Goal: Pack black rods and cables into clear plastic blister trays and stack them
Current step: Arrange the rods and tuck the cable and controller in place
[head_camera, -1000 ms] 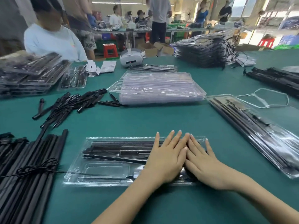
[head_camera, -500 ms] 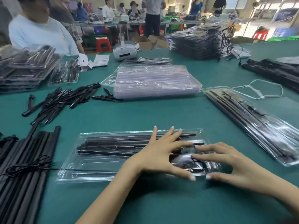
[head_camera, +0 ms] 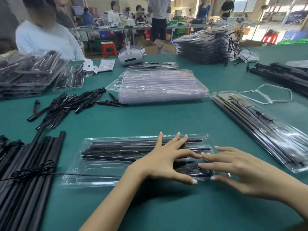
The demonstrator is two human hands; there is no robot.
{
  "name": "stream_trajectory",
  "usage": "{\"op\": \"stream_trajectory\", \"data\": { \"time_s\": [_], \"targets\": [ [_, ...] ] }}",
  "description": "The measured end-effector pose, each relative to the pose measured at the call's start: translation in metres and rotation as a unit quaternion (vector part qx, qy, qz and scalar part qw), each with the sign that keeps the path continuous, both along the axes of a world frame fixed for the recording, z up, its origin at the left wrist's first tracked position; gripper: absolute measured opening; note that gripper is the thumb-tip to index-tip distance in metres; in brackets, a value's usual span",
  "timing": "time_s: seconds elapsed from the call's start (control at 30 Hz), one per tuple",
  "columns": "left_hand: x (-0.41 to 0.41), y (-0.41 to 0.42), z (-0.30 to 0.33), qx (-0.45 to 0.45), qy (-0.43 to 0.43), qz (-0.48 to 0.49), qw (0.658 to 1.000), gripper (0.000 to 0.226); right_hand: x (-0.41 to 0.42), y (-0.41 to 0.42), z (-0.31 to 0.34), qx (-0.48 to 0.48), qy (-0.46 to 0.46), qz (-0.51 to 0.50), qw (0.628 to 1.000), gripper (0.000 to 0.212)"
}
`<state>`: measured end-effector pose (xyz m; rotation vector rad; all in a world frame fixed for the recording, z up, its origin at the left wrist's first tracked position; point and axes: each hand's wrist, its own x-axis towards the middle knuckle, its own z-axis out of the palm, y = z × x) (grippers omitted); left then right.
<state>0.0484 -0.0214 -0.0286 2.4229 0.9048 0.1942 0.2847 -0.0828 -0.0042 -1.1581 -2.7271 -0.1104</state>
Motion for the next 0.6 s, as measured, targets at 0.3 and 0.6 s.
{"op": "stream_trajectory", "data": {
  "time_s": [0.3,0.6],
  "targets": [
    [-0.001,-0.002,0.011,-0.015,-0.066,0.012,0.998,0.041,0.000,0.001,-0.018,0.143,0.035,0.052,0.988,0.051],
    [0.001,-0.005,0.021,-0.004,-0.116,-0.038,0.992,0.020,-0.003,0.000,-0.004,0.115,0.085,0.022,0.989,0.025]
  ]
}}
